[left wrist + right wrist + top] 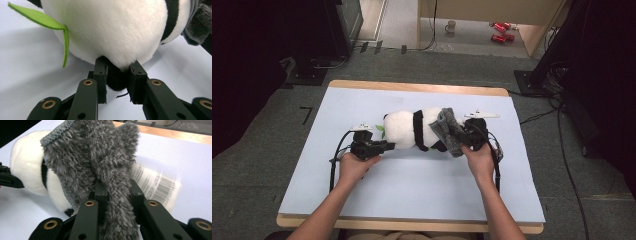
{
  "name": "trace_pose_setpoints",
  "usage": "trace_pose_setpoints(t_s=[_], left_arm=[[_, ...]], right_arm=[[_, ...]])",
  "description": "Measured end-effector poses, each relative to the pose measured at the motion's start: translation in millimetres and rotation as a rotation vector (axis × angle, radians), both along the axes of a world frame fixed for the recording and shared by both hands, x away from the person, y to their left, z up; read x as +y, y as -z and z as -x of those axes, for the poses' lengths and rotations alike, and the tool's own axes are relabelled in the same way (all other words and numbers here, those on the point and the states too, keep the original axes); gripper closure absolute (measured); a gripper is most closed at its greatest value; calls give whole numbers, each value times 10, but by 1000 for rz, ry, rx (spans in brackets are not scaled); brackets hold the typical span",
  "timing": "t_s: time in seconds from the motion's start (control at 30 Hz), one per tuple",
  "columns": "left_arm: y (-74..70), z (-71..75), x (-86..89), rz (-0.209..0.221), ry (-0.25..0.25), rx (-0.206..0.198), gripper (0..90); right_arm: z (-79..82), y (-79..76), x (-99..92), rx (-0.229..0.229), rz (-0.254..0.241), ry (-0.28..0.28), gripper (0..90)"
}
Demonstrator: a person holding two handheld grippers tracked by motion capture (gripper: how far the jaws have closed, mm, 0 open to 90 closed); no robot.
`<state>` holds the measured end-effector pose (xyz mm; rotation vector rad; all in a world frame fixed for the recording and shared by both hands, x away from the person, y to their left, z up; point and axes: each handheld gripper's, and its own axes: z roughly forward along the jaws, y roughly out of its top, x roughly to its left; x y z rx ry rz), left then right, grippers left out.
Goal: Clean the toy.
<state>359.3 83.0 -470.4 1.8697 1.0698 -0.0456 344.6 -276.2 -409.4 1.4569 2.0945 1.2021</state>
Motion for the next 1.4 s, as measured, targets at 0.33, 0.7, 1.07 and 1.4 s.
trace_pose_setpoints(t_s=[0.33,0.7,1.07,1.4], left_arm=[[-21,34,-40,19,-4,15,727],[-41,148,-81,20,9,22,725],[-99,267,-101,-6,5,35,727],[-53,161,50,8,-13,39,731]], right_arm=[[89,-263,128,-41,-86,-77,755],[153,-239,821,-6,-105,-298,755],[141,73,1213,15,-33,-394,753],[117,99,1054,-48,110,-313,753]])
